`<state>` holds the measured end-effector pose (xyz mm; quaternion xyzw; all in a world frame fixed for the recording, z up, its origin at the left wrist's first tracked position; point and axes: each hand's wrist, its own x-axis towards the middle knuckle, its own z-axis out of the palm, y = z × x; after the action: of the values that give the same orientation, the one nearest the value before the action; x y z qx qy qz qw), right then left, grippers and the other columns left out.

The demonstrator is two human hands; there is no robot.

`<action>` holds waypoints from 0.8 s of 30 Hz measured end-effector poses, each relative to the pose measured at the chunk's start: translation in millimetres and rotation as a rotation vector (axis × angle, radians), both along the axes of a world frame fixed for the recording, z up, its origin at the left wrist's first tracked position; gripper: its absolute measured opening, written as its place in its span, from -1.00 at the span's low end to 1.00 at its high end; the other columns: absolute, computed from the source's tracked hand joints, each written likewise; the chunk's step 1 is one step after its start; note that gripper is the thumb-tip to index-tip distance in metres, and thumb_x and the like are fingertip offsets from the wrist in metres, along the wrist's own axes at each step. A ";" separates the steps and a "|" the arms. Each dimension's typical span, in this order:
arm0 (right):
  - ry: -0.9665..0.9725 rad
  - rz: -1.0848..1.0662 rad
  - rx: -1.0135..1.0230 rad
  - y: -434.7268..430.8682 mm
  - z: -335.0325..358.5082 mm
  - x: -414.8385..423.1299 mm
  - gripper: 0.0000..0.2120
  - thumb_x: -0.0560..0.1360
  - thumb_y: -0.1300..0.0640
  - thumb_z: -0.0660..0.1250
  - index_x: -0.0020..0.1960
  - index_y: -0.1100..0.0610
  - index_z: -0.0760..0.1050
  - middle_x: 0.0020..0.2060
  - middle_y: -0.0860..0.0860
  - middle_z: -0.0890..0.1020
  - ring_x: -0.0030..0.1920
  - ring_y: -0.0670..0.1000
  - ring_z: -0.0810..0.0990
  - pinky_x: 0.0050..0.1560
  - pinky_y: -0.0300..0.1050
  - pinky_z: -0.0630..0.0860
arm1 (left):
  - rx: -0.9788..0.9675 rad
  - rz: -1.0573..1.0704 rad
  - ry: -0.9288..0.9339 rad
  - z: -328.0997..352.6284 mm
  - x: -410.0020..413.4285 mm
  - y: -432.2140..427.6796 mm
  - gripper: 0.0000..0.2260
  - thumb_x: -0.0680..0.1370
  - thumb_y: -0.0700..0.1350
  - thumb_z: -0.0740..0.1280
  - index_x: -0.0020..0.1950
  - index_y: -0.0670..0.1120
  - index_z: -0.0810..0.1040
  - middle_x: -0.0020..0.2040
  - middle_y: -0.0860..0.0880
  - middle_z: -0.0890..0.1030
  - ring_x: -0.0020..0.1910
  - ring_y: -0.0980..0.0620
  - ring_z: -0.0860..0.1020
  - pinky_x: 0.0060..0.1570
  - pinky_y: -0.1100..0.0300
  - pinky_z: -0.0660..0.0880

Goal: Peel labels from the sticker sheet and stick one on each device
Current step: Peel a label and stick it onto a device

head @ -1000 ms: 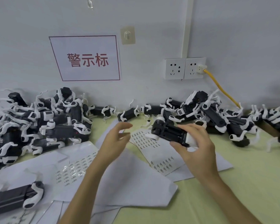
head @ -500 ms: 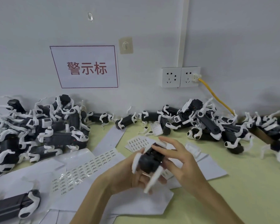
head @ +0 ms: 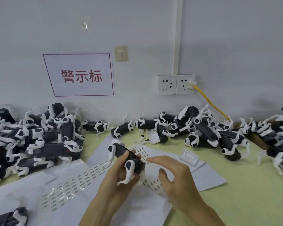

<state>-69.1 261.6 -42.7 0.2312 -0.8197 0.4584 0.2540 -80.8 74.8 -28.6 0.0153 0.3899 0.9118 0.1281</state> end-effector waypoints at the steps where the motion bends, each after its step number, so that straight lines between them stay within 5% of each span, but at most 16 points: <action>1: -0.059 -0.068 0.045 3.4 -0.9 -3.3 -0.55 0.53 0.25 0.28 0.31 -0.14 0.59 0.25 -0.35 0.57 0.34 -0.27 0.48 0.36 -0.16 0.43 | 0.010 0.013 0.013 0.1 -0.4 -0.3 -0.86 0.50 -0.03 0.44 -0.03 -0.07 0.72 0.03 -0.13 0.66 -0.06 -0.03 0.67 -0.15 0.15 0.54; 4: -0.365 -0.190 0.456 16.0 -11.0 -14.5 -0.34 0.54 -0.21 0.34 0.57 -0.23 0.19 0.53 -0.33 0.16 0.58 -0.20 0.05 0.61 -0.02 0.01 | 0.001 0.003 0.032 -0.1 -0.6 0.1 -0.84 0.36 -0.03 0.59 -0.13 -0.05 0.73 0.01 -0.17 0.67 -0.07 -0.06 0.69 -0.16 0.08 0.61; 7: -0.570 -0.151 0.683 24.8 -24.4 -23.3 -0.08 0.45 -0.49 0.21 0.64 -0.19 -0.08 0.62 -0.22 -0.14 0.62 -0.10 -0.21 0.60 0.03 -0.20 | -0.042 -0.070 -0.032 -6.7 -4.4 0.1 -0.59 0.11 -0.06 0.75 -0.16 -0.14 0.70 0.15 -0.29 0.68 0.02 -0.17 0.70 -0.13 0.04 0.64; 11: -0.556 -0.173 0.560 25.8 -27.8 -26.1 -0.09 0.40 -0.49 0.28 0.62 -0.20 0.07 0.63 -0.21 0.01 0.63 -0.12 -0.09 0.60 -0.03 -0.10 | -0.075 -0.147 -0.075 -14.7 -13.2 6.0 -0.60 0.11 -0.07 0.75 -0.19 -0.18 0.70 0.23 -0.34 0.63 0.20 -0.26 0.65 -0.06 -0.02 0.65; 17: -0.491 -0.345 0.354 27.7 -24.3 -27.0 -0.36 0.38 -0.32 0.47 0.41 -0.25 0.43 0.32 -0.24 0.55 0.37 -0.04 0.47 0.30 -0.14 0.40 | -0.053 -0.112 -0.097 -21.9 -26.3 -8.1 -0.49 0.08 -0.09 0.75 -0.02 -0.17 0.74 0.12 -0.26 0.68 -0.21 -0.16 0.67 -0.17 0.02 0.63; 20: -0.481 -0.398 0.323 27.6 -22.6 -28.2 -0.47 0.39 -0.24 0.51 0.33 -0.25 0.51 0.20 -0.24 0.62 0.28 -0.04 0.52 0.19 -0.16 0.43 | -0.045 -0.100 -0.071 -21.7 -25.2 -12.0 -0.44 0.17 -0.07 0.73 0.14 -0.12 0.72 0.09 -0.22 0.68 -0.15 -0.13 0.67 -0.13 0.03 0.62; 24: -0.412 -0.408 0.238 29.5 -25.0 -32.5 -0.64 0.42 -0.02 0.55 0.21 -0.15 0.63 0.08 -0.20 0.68 0.17 -0.09 0.57 0.06 -0.29 0.38 | -0.093 -0.034 -0.119 -20.0 -24.8 -12.4 -0.44 0.12 -0.09 0.73 0.09 -0.10 0.75 0.02 -0.22 0.70 -0.15 -0.12 0.68 -0.19 0.06 0.63</action>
<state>-101.7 291.1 -67.7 -0.0079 -0.9313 0.3360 0.1406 -105.5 62.4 -48.6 -0.0385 0.4231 0.8897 0.1672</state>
